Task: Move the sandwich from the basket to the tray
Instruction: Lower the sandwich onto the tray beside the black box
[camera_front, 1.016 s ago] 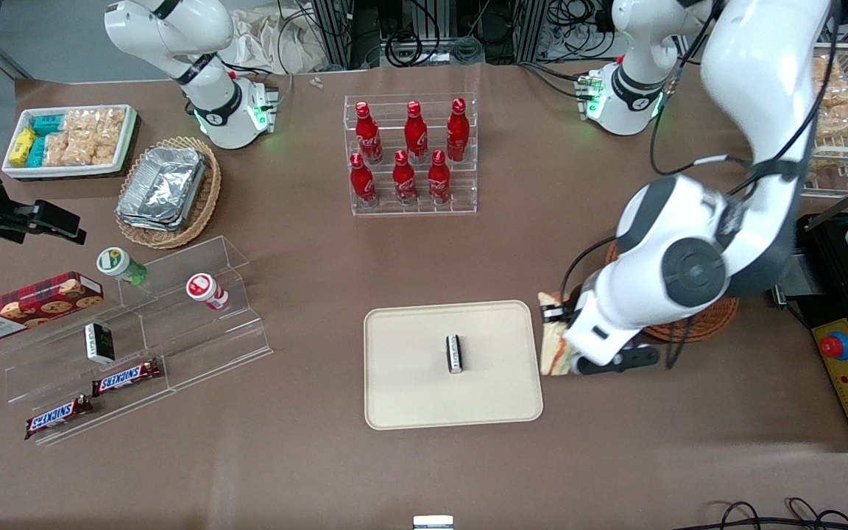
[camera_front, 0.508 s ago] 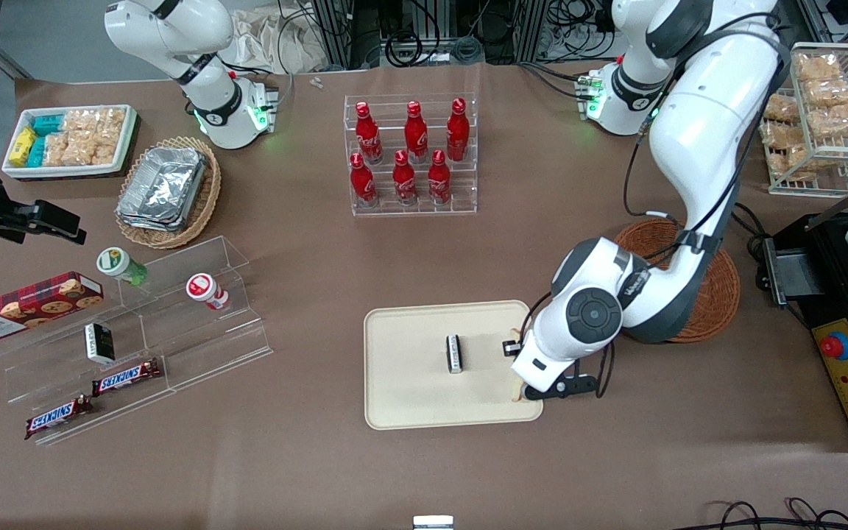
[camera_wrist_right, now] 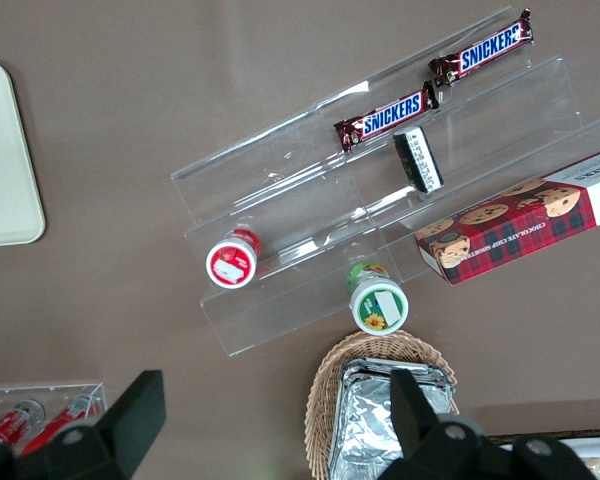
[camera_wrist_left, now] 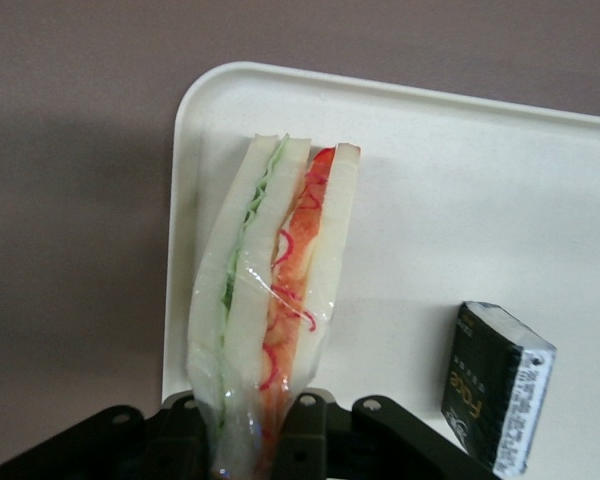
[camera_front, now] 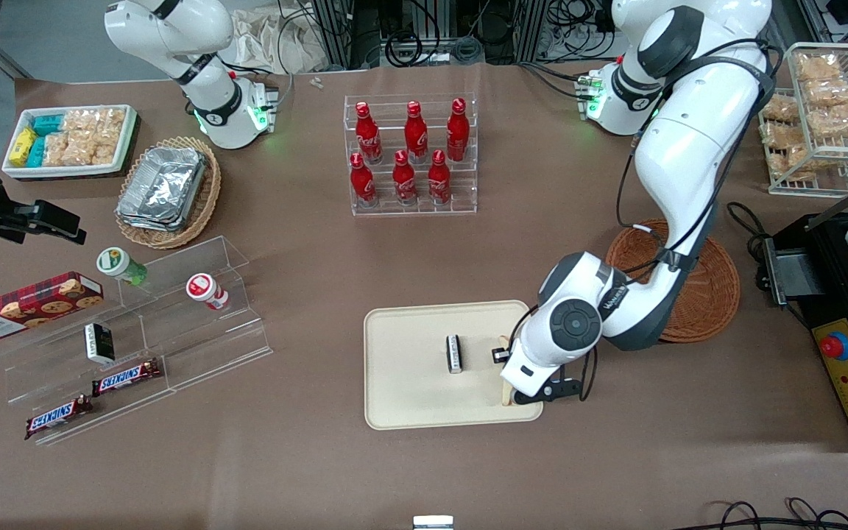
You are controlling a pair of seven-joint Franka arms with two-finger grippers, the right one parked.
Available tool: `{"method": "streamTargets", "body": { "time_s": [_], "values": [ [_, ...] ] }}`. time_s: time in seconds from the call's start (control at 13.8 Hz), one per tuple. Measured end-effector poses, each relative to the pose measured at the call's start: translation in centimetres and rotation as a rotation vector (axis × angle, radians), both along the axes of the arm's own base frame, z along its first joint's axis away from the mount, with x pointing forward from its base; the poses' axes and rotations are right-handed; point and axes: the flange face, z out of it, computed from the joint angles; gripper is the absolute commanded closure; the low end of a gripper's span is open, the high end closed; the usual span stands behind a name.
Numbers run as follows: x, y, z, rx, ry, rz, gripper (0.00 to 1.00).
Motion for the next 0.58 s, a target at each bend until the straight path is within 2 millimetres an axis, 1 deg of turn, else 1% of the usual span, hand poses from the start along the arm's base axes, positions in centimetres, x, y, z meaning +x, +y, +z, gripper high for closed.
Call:
{"method": "streamTargets", "body": {
  "time_s": [0.07,0.22,0.36,0.58],
  "values": [
    [-0.3,-0.4,-0.4,0.019,-0.004,0.007,0.51],
    [-0.8,-1.0,-1.2,0.035,-0.001,0.01,0.0],
    [-0.9,-1.1,-1.6,0.037,0.003,0.013,0.0],
    [-0.9,-1.1,-1.5,0.038,0.002,0.027,0.0]
  ]
}}
